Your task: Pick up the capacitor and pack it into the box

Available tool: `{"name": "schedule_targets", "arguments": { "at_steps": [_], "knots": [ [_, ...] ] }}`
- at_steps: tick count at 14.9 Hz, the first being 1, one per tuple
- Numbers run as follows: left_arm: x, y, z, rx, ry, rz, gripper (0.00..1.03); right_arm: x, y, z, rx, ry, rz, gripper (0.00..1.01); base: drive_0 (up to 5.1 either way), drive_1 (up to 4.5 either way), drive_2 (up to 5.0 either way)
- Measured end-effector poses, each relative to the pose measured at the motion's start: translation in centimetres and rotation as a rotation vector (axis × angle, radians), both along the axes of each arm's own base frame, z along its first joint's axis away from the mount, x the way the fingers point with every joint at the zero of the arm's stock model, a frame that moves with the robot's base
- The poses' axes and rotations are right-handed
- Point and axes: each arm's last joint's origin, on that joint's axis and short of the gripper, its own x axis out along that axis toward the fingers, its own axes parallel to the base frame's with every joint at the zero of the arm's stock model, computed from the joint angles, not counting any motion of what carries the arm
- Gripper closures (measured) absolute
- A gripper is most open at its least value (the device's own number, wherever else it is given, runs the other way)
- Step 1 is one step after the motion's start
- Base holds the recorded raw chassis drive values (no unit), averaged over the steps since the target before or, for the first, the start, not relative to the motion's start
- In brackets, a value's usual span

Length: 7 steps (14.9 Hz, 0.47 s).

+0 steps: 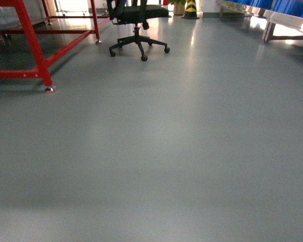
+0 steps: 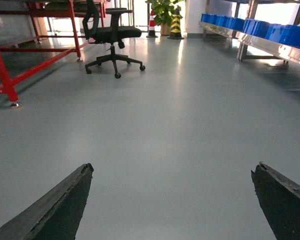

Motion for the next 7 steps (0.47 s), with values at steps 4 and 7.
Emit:
{"name": "schedule_targets", "arguments": {
  "at_steps": [4, 7],
  "knots": [
    [0.0, 0.0, -0.01, 0.0, 0.002, 0.0, 0.59, 0.0, 0.0, 0.02, 0.0, -0.002, 0.0, 0.03, -5.1, 2.4, 2.4],
    [0.0, 0.0, -0.02, 0.0, 0.002, 0.0, 0.59, 0.0, 0.0, 0.01, 0.0, -0.001, 0.0, 0.03, -5.0, 2.42, 2.4]
  ]
}}
